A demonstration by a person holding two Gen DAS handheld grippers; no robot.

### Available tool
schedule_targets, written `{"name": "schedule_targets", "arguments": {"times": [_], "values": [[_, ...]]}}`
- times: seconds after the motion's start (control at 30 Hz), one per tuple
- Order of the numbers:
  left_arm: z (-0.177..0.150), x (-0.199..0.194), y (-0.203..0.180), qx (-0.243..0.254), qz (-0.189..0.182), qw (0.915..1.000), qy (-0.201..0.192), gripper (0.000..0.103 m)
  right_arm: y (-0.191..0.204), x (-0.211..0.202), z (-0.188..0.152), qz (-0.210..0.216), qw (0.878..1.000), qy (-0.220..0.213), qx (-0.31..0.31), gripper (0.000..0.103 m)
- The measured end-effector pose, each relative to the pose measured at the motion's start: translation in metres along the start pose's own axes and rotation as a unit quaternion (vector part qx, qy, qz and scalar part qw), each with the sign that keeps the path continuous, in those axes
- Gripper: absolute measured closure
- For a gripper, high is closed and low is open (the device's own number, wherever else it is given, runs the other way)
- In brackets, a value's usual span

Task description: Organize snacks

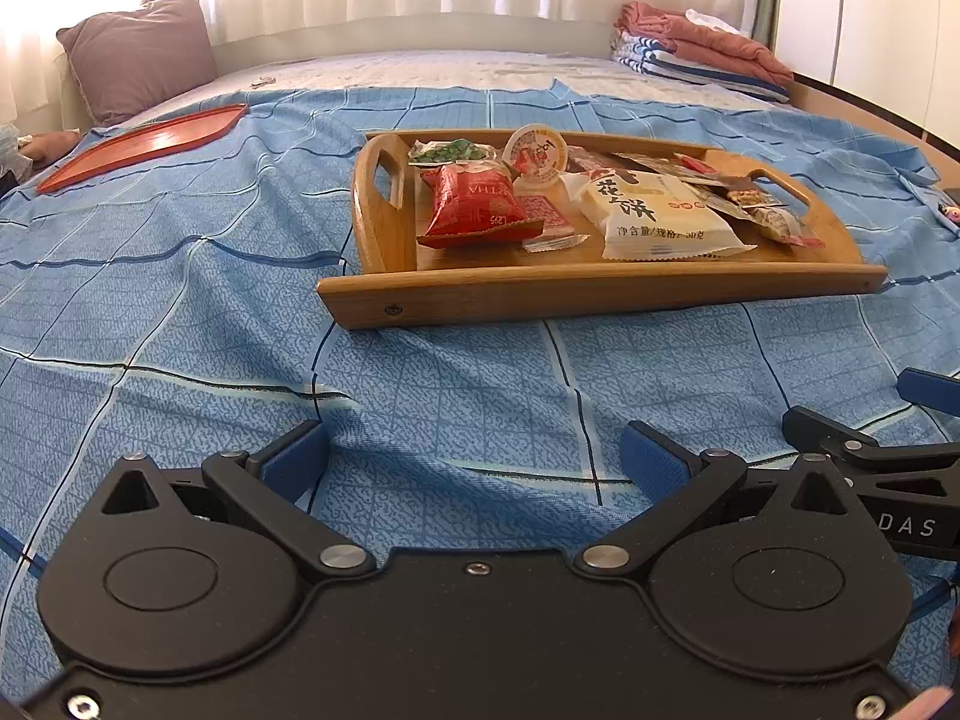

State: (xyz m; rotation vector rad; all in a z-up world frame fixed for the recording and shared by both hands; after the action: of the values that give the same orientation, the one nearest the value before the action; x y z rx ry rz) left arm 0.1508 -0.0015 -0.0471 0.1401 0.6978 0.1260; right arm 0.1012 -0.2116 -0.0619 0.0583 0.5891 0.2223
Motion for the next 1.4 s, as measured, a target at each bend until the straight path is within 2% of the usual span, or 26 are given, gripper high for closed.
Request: {"name": "schedule_targets", "arguments": {"times": [1.4], "values": [[-0.0018, -0.0003, -0.0012, 0.004, 0.005, 1.0000, -0.005, 0.000, -0.0002, -0.0004, -0.0002, -0.001, 1.000, -0.002, 0.000, 0.000]]}}
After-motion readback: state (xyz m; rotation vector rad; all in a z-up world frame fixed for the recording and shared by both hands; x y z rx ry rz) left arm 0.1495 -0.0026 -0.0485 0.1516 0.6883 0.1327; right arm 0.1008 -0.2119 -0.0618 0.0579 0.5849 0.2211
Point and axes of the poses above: each gripper's, at about its wrist camera, not at the fingertips, and x roughly the way its jaws point, y to its left, z to its top, the point moved 7 cm from there along x, roughly the way its jaws point, and after that the axes turned 15 degrees about z, right-handed, at the moved point
